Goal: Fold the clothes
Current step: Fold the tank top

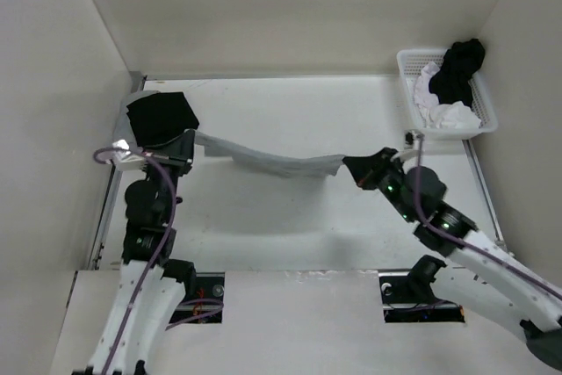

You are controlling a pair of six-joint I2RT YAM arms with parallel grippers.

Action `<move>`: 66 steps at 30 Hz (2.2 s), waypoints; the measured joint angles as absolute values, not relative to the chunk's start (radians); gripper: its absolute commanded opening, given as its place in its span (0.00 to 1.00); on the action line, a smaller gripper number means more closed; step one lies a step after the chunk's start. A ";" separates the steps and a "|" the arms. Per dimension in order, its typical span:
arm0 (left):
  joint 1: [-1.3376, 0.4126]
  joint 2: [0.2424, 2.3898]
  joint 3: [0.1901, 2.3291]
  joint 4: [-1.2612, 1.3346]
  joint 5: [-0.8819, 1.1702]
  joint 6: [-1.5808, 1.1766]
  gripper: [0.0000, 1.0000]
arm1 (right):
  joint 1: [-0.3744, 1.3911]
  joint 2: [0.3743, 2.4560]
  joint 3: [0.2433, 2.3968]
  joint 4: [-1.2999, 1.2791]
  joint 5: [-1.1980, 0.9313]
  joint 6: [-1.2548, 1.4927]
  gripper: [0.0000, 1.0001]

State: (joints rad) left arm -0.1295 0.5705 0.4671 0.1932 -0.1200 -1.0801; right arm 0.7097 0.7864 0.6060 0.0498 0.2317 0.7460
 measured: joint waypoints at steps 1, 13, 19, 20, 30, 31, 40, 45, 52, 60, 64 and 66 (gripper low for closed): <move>-0.148 0.495 0.517 0.138 -0.131 -1.063 0.01 | 0.749 0.715 0.640 -0.014 0.261 0.730 0.01; -0.263 0.387 0.651 -0.191 -0.194 -0.992 0.03 | 1.016 0.567 0.933 -0.403 0.499 0.627 0.03; -0.226 0.708 0.591 -0.091 -0.201 -0.968 0.03 | 0.558 0.879 0.813 -0.264 0.223 0.594 0.04; -0.221 0.798 0.590 -0.050 -0.203 -0.965 0.04 | 0.498 0.959 0.807 -0.227 0.175 0.598 0.04; -0.117 1.630 0.828 0.210 -0.153 -0.967 0.03 | 0.294 1.739 1.094 -0.003 -0.067 0.622 0.02; -0.113 1.633 0.836 0.221 -0.146 -0.970 0.03 | 0.287 1.743 1.099 0.007 -0.075 0.622 0.02; -0.120 1.391 0.659 0.362 -0.084 -1.005 0.03 | 0.283 1.540 0.882 0.141 -0.080 0.661 0.02; -0.152 1.137 0.426 0.365 -0.074 -1.026 0.03 | 0.290 1.359 0.659 0.189 -0.072 0.712 0.02; -0.198 0.783 0.269 0.245 -0.070 -1.056 0.03 | 0.370 1.050 0.443 0.162 -0.020 0.754 0.02; -0.223 0.480 0.189 0.010 -0.068 -1.062 0.02 | 0.495 0.764 0.306 0.014 0.041 0.834 0.01; -0.221 0.377 0.163 -0.131 -0.067 -1.063 0.02 | 0.533 0.713 0.255 -0.069 0.054 0.910 0.00; -0.210 0.337 0.160 -0.191 -0.067 -1.062 0.02 | 0.546 0.706 0.244 -0.102 0.063 0.944 0.00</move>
State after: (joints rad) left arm -0.2104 0.3374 0.1604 -0.1905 -0.0666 -1.0622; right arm 0.5457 0.7063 0.2436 -0.1024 0.0631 0.9443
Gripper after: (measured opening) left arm 0.029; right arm 0.006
